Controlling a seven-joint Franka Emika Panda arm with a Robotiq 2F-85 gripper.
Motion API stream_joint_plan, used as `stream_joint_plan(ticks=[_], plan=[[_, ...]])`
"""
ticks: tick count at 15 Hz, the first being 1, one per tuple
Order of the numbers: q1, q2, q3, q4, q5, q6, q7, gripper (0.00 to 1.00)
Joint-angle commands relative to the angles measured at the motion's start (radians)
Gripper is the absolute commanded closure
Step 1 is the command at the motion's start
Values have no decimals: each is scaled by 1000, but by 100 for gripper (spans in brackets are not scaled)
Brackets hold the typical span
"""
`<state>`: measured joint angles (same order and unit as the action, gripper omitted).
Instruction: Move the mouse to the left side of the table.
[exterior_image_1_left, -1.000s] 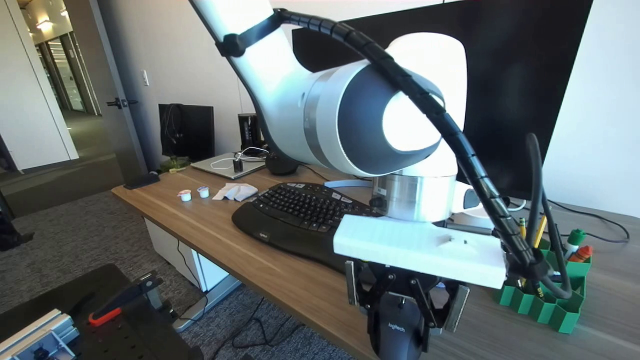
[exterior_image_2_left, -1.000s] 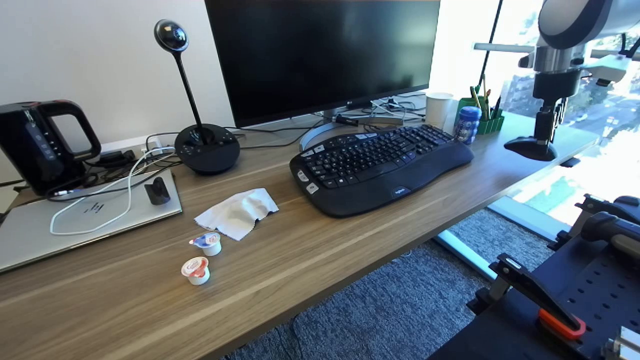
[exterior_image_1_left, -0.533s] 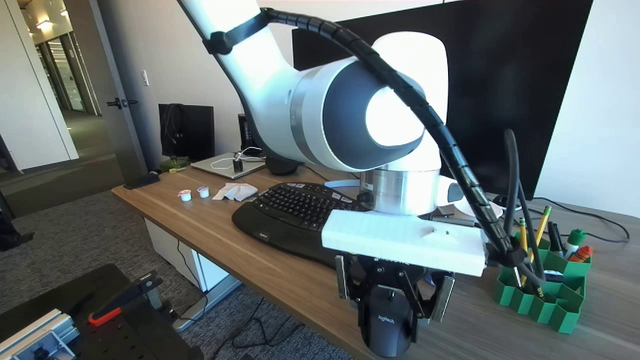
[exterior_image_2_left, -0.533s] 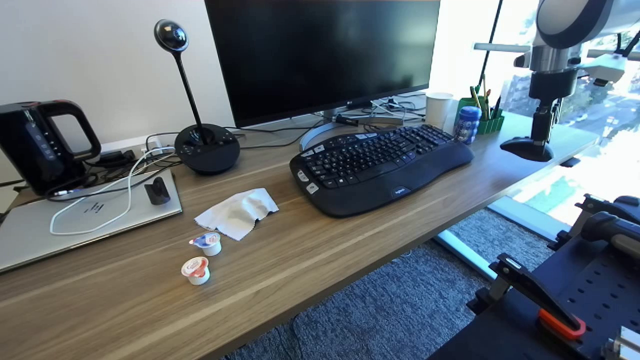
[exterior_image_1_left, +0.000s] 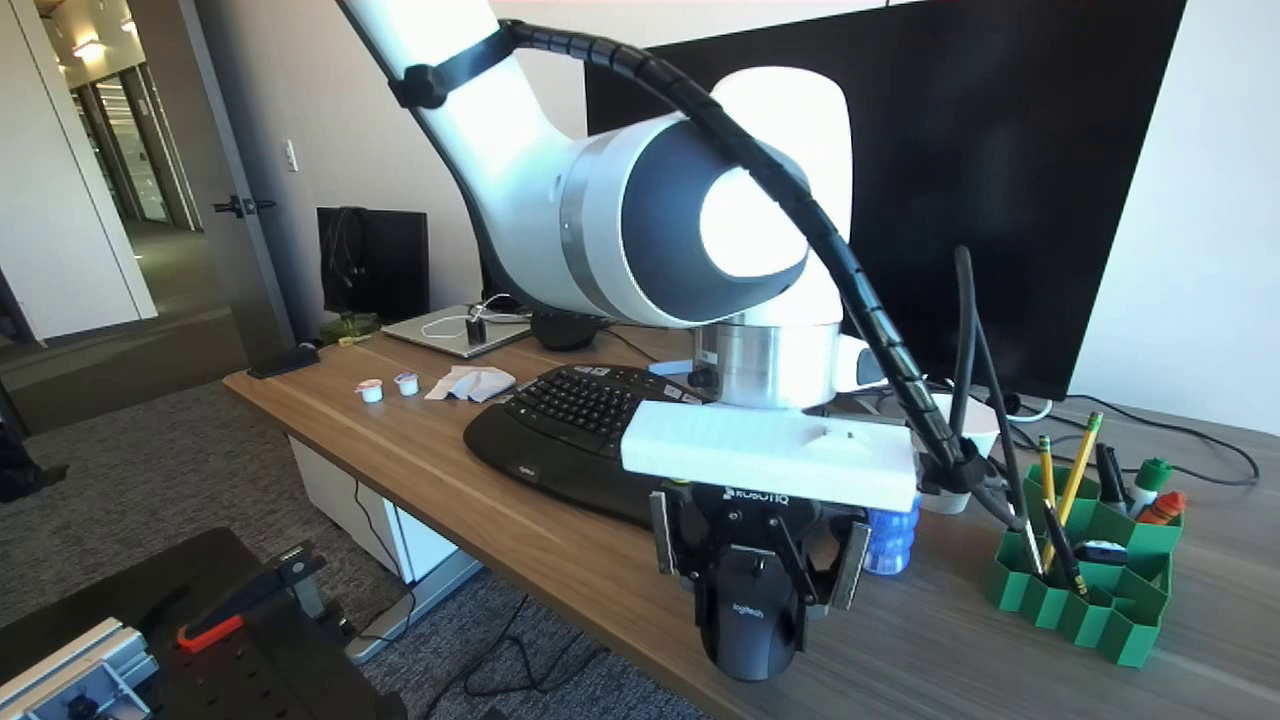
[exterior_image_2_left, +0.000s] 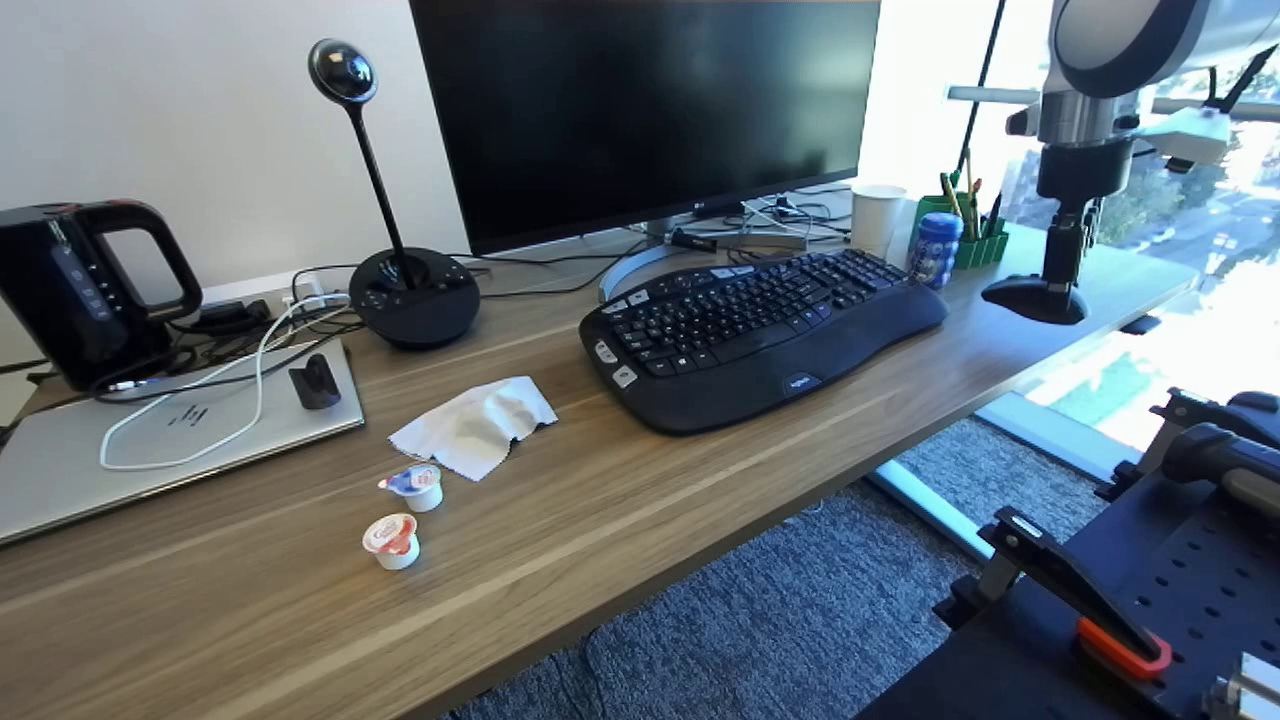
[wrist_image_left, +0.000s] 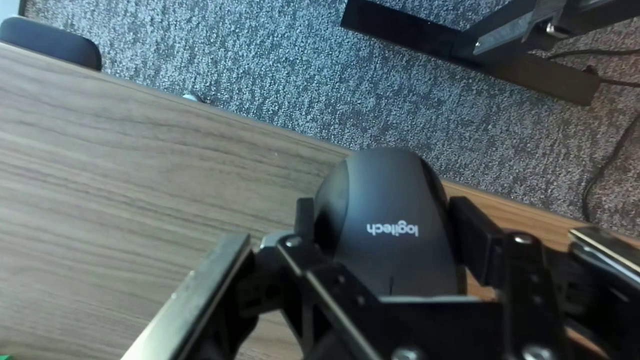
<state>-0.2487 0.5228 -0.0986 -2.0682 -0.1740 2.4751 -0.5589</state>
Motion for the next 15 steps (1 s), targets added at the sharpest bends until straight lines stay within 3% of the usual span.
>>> stream_joint_plan(ticks=[1, 15], plan=[[4, -32, 14, -42, -36, 28, -12, 58], [50, -55, 37, -89, -87, 18, -18, 58]])
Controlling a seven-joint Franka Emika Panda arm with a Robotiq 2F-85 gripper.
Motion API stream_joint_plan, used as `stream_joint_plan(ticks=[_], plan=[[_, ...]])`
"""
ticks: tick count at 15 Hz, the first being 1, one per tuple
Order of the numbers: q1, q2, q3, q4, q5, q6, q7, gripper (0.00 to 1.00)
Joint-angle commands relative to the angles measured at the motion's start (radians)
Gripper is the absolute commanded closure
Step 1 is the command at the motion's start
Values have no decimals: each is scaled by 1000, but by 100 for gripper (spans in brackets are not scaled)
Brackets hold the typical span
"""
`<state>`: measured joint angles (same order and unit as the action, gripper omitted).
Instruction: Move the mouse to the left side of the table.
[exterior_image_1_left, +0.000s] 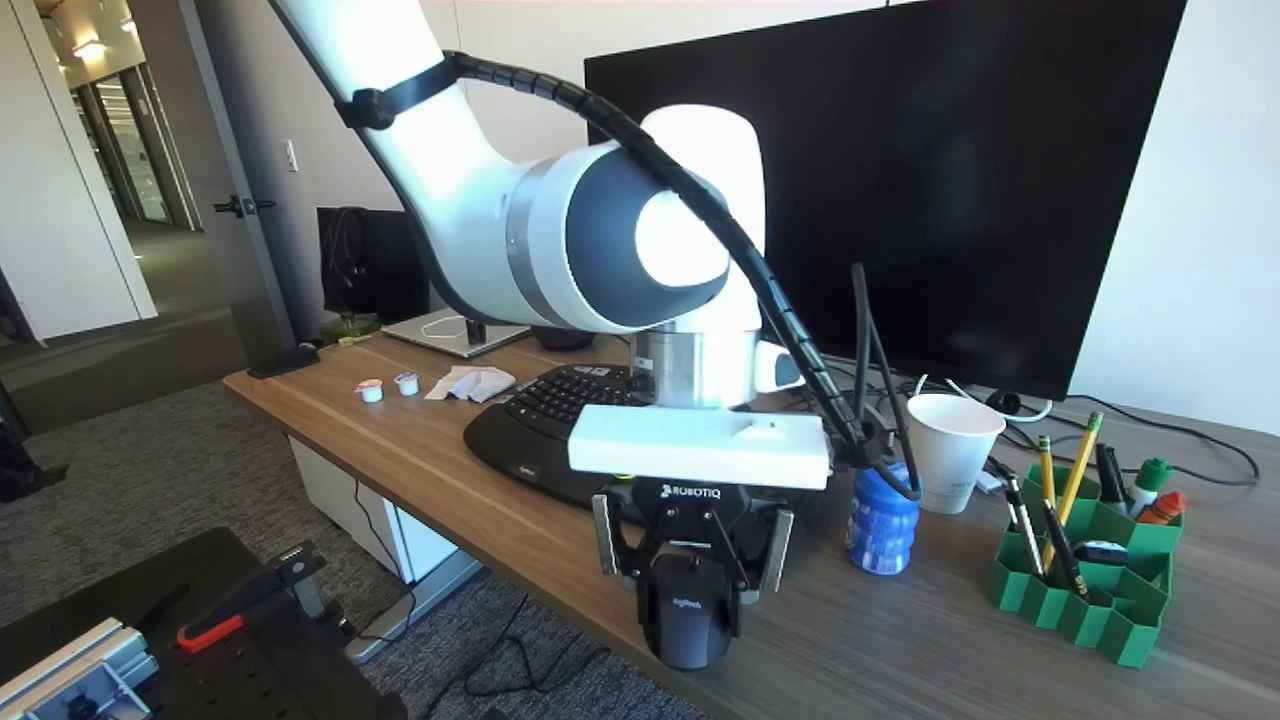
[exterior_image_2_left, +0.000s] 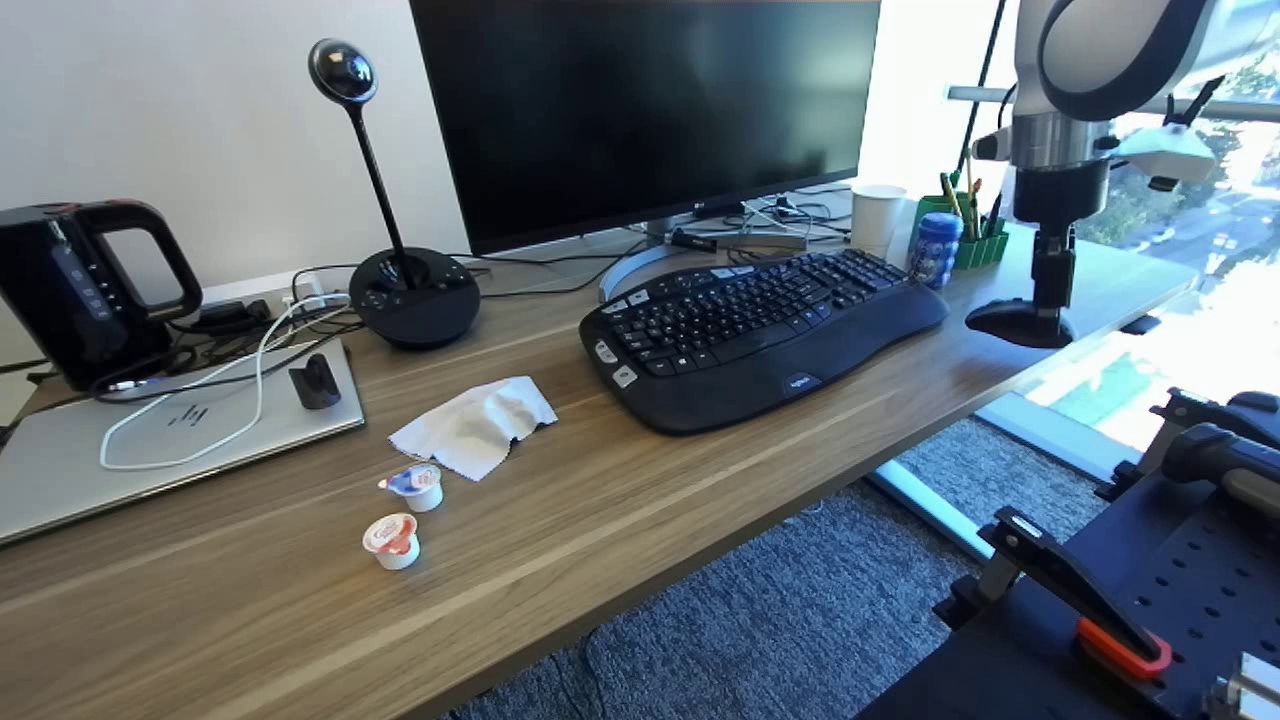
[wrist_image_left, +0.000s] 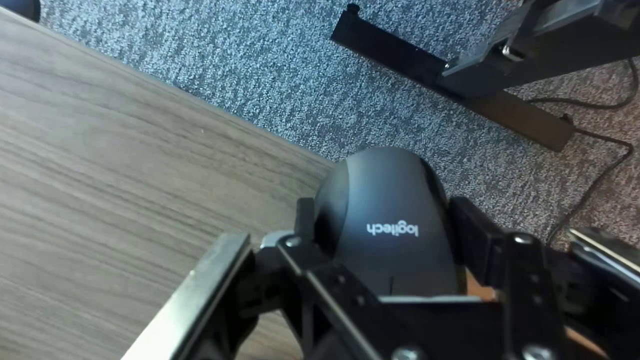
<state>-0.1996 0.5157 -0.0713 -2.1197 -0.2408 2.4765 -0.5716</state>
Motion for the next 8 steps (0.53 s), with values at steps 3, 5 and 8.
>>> stream_joint_plan(ticks=[3, 5, 8], plan=[[5, -52, 15, -34, -20, 14, -3, 58], [8, -50, 16, -31, -22, 12, 0, 58], [9, -47, 15, -32, -28, 13, -3, 58]])
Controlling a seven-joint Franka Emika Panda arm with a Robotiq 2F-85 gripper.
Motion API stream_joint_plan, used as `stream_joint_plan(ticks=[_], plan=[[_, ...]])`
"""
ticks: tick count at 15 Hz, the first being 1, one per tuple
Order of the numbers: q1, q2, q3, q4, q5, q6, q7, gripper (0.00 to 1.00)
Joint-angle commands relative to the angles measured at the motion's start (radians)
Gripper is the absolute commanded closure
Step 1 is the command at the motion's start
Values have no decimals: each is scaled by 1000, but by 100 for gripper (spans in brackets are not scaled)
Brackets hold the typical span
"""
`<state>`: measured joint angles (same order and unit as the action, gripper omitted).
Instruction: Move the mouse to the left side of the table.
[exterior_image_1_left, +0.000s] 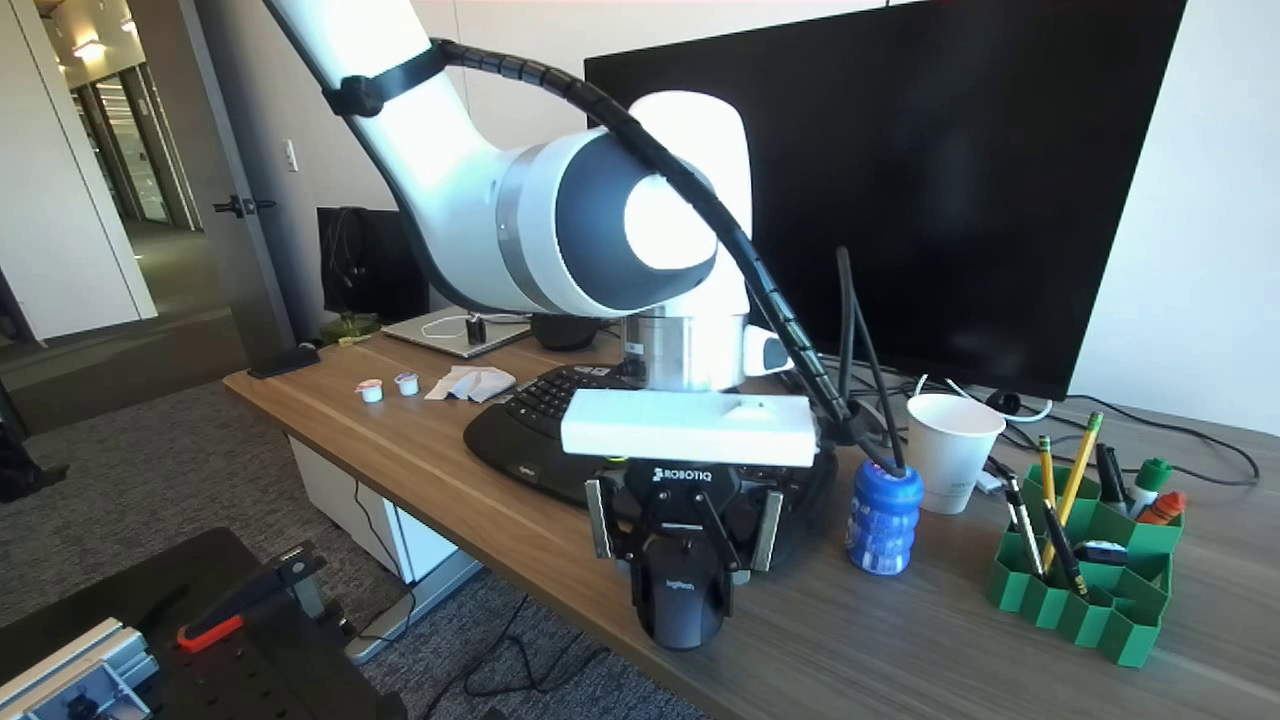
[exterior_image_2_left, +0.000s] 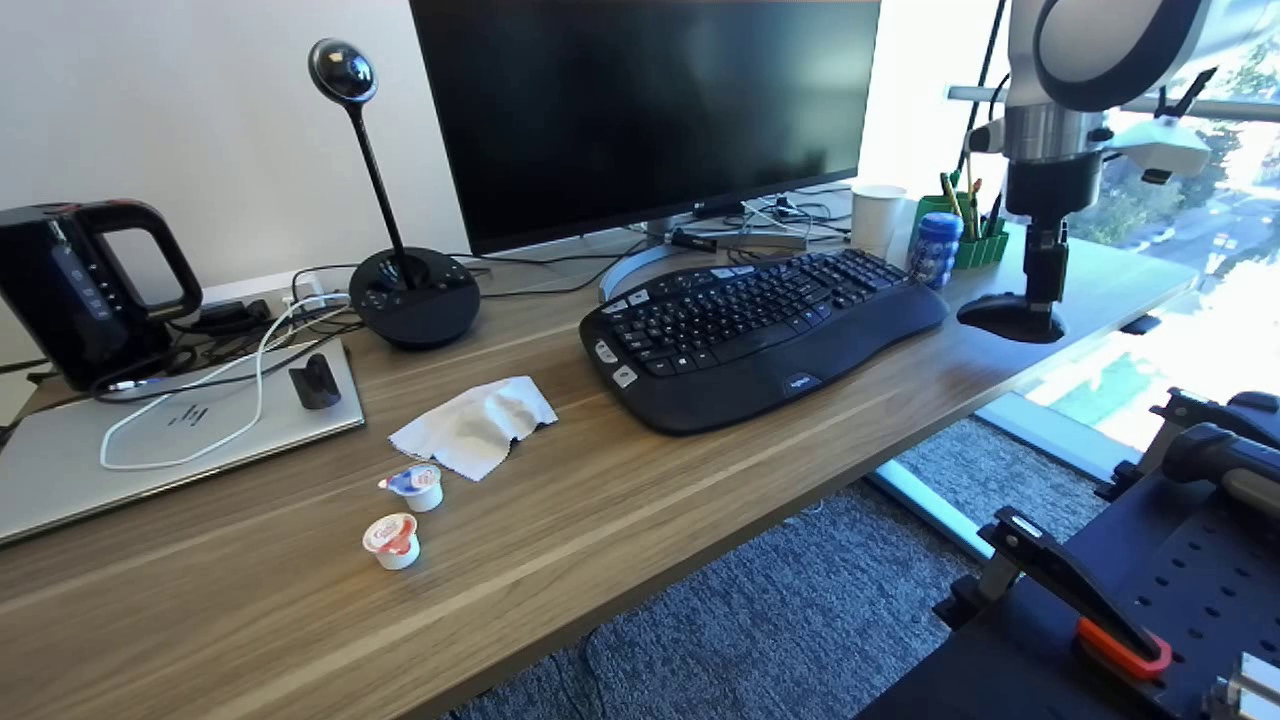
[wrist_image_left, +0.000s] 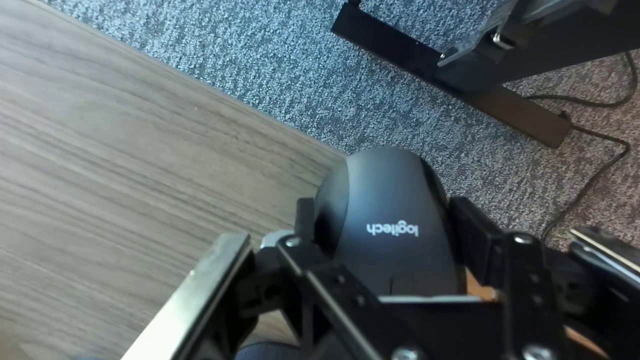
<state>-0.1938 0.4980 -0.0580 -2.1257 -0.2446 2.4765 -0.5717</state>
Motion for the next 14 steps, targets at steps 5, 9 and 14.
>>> stream_joint_plan(ticks=[5, 9, 14], plan=[[-7, -17, 12, -27, -19, 15, -46, 58], [-6, -9, 10, -27, -21, 20, -69, 58], [3, 13, 3, -18, -32, 14, -73, 58]])
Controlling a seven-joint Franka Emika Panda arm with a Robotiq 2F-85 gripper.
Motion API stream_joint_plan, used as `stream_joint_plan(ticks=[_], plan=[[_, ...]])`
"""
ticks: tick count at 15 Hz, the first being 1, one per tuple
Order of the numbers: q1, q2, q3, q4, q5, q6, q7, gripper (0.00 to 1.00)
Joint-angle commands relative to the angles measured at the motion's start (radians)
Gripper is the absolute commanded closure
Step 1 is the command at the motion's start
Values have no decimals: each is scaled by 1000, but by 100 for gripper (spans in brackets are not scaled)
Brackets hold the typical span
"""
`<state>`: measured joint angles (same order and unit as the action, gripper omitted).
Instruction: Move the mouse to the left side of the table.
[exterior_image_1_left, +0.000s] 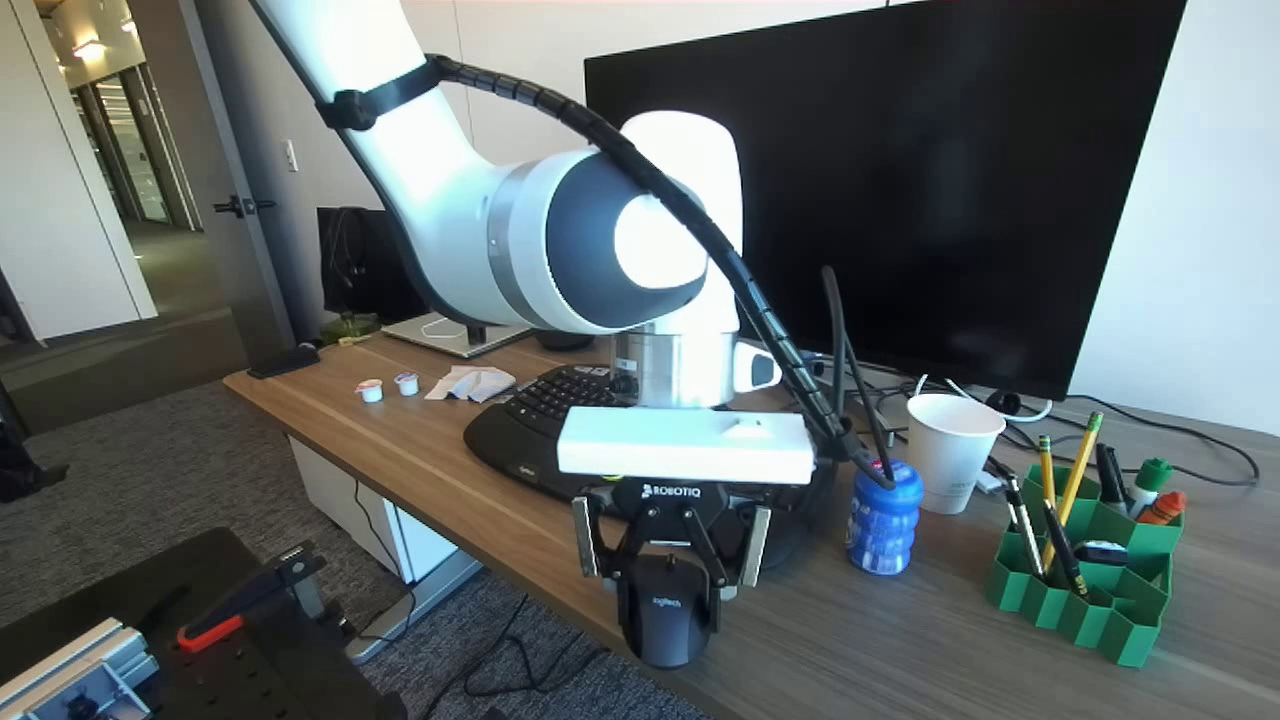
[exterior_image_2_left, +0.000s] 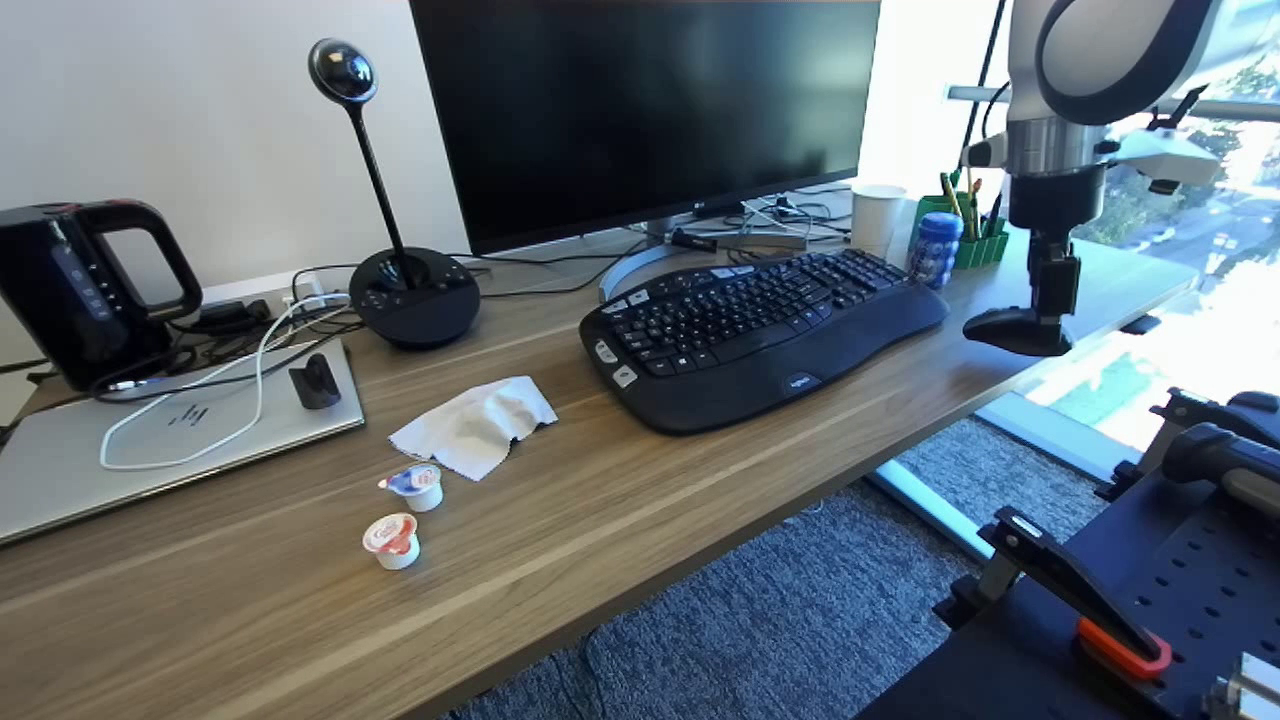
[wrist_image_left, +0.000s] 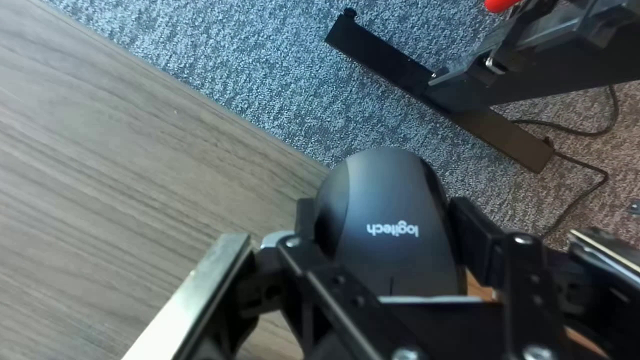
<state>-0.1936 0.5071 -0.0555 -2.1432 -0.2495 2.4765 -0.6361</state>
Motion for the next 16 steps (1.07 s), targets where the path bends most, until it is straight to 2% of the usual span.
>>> stream_joint_plan(ticks=[1, 16], plan=[[6, 7, -3, 1, -34, 17, -2, 58], [32, 55, -14, 57, -75, -18, 90, 58]])
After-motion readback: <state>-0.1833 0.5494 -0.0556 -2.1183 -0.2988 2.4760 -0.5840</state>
